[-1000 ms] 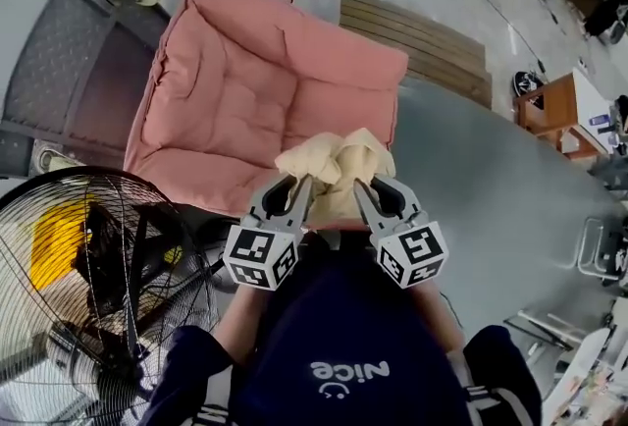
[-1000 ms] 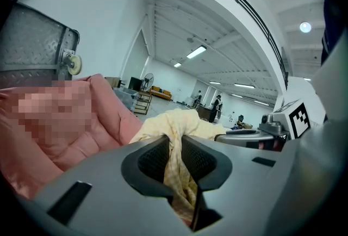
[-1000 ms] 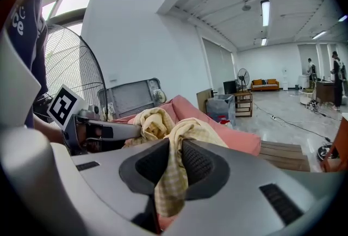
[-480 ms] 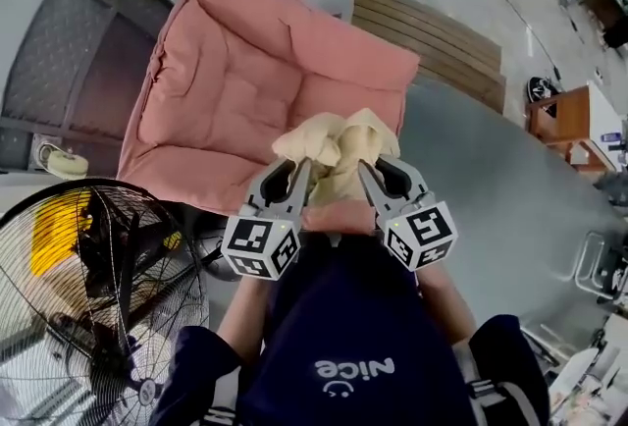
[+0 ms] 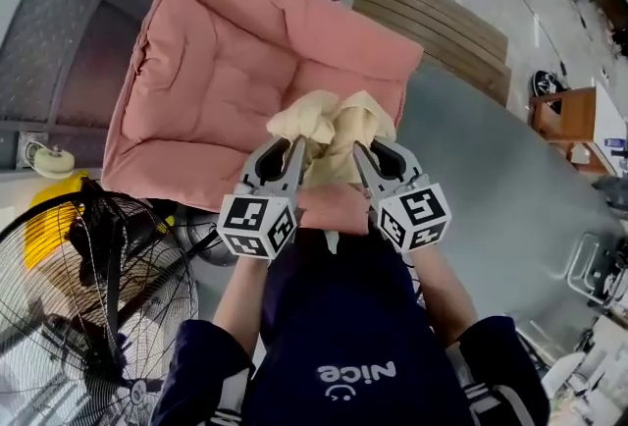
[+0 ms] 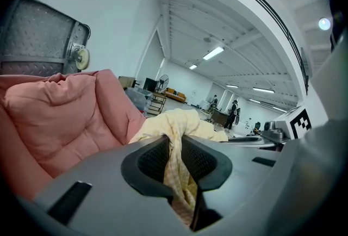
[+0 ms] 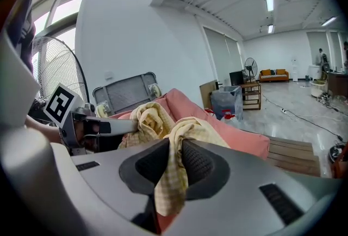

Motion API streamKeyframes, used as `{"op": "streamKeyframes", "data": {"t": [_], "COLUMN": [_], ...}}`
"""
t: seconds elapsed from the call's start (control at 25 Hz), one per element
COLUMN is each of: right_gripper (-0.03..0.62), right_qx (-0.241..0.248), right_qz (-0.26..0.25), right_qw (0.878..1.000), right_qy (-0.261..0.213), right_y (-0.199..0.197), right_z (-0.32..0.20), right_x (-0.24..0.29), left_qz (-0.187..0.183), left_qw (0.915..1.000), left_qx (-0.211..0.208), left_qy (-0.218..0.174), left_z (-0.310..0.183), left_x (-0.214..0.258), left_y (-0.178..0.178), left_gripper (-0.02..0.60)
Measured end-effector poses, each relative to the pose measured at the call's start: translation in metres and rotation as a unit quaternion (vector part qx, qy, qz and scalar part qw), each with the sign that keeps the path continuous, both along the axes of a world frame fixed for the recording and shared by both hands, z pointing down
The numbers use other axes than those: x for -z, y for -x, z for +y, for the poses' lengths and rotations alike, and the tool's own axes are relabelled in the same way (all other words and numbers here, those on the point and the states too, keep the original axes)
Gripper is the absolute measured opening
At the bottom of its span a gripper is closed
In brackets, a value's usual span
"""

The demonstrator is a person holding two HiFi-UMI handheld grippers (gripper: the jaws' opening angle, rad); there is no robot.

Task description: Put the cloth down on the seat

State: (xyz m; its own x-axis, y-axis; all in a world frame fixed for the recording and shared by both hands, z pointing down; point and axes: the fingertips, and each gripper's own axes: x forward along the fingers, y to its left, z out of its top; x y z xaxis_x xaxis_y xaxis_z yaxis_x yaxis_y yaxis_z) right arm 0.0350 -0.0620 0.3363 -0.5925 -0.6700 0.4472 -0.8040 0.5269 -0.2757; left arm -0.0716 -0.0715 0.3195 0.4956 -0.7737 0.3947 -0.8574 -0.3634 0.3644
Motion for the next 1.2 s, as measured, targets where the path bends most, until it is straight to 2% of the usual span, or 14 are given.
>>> {"op": "streamKeyframes", "data": {"t": [0.36, 0.68, 0.84, 1.0, 1.2], "right_gripper": [0.092, 0.092, 0.092, 0.092, 0.092], "right_qx": [0.019, 0.020, 0.023, 0.022, 0.019], "right_qz": [0.025, 0.024, 0.025, 0.021, 0.030], "right_qw": [0.999, 0.997, 0.995, 0.993, 0.990], "right_qy": [0.028, 0.072, 0.094, 0.111, 0.139], "right_y": [0.008, 0.011, 0.017, 0.022, 0.016], "right_z": [-0.038, -0.068, -0.077, -0.083, -0.088], "right_x": [-0.059, -0.125, -0.164, -0.208, -0.259], "left_qz": [-0.010, -0.016, -0.009, -0.026, -0.035], "left_qw": [0.9983, 0.9933, 0.9894, 0.9861, 0.9783], "left_qx": [0.032, 0.067, 0.058, 0.038, 0.036], "left_qy": [0.048, 0.093, 0.133, 0.160, 0.201], "left_z": [-0.035, -0.062, -0.066, -0.069, -0.073], "left_x": [-0.063, -0.130, -0.173, -0.217, -0.270], "left_y": [0.006, 0.014, 0.017, 0.015, 0.006], "left_gripper": [0.084, 0.085, 0.085, 0.086, 0.086]}}
